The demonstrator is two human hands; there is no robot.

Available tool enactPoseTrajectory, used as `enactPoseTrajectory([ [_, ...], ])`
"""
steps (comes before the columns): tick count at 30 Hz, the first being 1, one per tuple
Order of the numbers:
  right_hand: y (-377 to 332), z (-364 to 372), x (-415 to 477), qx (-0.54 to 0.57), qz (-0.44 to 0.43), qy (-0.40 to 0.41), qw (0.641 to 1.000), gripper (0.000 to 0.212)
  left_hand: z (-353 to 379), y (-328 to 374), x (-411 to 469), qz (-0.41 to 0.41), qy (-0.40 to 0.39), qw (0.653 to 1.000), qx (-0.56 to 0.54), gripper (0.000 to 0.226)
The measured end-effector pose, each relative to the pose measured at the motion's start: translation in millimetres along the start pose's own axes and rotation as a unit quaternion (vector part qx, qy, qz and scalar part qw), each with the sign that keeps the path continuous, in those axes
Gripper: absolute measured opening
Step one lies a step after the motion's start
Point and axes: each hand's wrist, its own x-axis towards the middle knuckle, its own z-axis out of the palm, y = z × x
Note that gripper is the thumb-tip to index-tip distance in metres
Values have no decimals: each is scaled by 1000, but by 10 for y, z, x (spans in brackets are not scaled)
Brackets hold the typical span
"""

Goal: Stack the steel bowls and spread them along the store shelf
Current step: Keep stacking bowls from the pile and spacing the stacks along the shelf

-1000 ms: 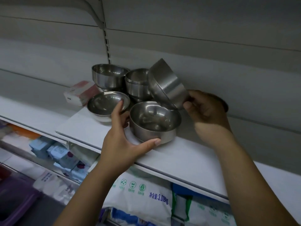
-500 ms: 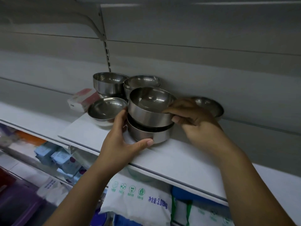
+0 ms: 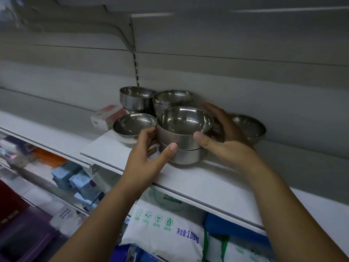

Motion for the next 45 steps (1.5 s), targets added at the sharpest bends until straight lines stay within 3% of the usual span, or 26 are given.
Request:
enactPoseTrajectory([
  [4,2,56,-29,-1,72,-7,997,117,4,47,-17,16,4,1000,-7,46],
  [7,-35,-21,-27,10,114,-10,993,135,2,49,-5,19,-13,1000,-13,43],
  [11,-169,-95,-77,-25,136,-10,990,132,-16,128,-16,17,-32,999,-15,51],
  [14,-204,-87,-79,-44,147,4,988,129,-18,172,-32,18,-40,999,-1,37],
  [17,-214,-24,-199,-47,141,58,987,128,-7,128,-81,35,27,999,3,40],
  [20,-240,50,-356,-37,152,120,980,124,-40,170,-17,40,115,993,6,15],
  [23,-259,111,-427,-7,151,182,972,125,-107,288,231,80,182,979,47,10],
  [25,-301,173,-448,1,150,210,966,112,-152,353,493,92,166,976,104,15],
  [29,-274,326,-437,2,162,232,959,83,-181,421,1028,75,49,972,217,42],
  [31,-252,370,-407,8,165,247,955,98,-185,433,1207,87,13,960,265,41],
  [34,-239,410,-372,17,177,262,948,114,-283,424,1435,107,20,949,295,26],
  [38,-236,464,-309,16,193,264,945,120,-626,324,1690,70,27,926,369,25],
  [40,-220,530,-229,9,195,262,945,121,-804,281,1764,24,12,939,342,25],
  [42,-195,621,-134,2,193,263,945,122,-901,238,1804,33,-13,943,332,21],
  [45,-173,746,-19,3,186,271,944,125,-945,183,1856,64,-40,912,403,22],
])
